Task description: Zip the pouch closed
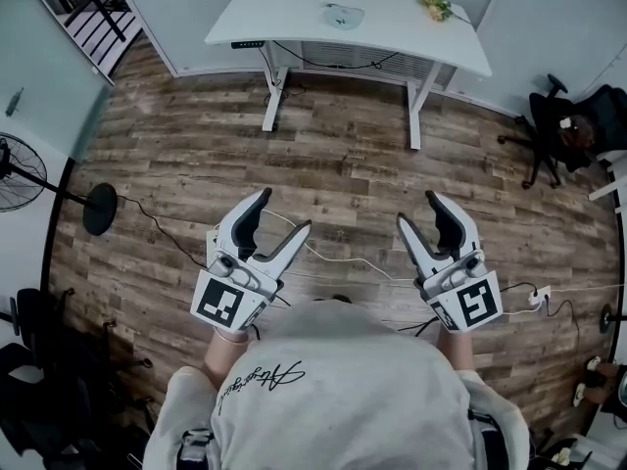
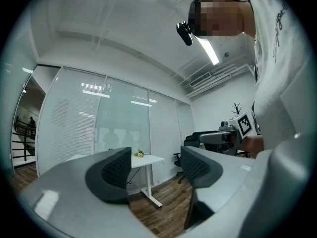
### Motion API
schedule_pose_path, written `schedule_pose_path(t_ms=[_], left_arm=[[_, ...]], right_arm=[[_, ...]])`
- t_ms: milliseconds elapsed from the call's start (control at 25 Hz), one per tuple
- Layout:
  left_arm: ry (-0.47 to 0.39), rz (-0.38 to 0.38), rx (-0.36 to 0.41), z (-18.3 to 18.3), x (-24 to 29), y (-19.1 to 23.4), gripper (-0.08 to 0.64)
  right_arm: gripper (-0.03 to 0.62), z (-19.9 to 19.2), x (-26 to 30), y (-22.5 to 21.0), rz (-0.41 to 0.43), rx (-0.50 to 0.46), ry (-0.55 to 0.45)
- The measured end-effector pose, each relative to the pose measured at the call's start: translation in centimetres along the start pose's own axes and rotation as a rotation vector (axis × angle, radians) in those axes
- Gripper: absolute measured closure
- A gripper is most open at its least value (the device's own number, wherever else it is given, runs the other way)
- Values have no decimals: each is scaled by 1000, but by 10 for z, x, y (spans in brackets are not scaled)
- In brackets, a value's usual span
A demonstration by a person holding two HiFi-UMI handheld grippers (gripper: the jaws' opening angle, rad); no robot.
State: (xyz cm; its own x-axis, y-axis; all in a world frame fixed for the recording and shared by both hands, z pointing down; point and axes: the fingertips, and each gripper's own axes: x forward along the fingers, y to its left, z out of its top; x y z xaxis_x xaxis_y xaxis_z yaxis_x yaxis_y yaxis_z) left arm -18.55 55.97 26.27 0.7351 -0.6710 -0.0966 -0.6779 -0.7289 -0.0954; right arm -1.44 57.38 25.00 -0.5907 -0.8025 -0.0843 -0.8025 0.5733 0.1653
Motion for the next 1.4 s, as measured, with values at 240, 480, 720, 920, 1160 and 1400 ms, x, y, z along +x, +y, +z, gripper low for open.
schedule_pose_path(t_ms=[240, 480, 720, 920, 1160, 1400], left_arm=[[-24, 33, 4, 2, -5, 5, 144], [-38, 53, 24, 7, -9, 14, 143], [-12, 43, 11, -2, -12, 16, 143], [-10, 32, 2, -10, -20, 18, 143], [-4, -5, -2, -14, -29, 17, 143], [-11, -23, -7, -14, -25, 21, 143]], right_arm=[[198, -2, -5, -10, -40, -63, 7], [155, -4, 1, -9, -40, -44, 8], [155, 0, 2, -7, -74, -38, -12], [155, -2, 1, 3, -79, -30, -12], [155, -12, -3, 20, -101, -9, -6], [156, -17, 0, 26, -81, 10, 14]])
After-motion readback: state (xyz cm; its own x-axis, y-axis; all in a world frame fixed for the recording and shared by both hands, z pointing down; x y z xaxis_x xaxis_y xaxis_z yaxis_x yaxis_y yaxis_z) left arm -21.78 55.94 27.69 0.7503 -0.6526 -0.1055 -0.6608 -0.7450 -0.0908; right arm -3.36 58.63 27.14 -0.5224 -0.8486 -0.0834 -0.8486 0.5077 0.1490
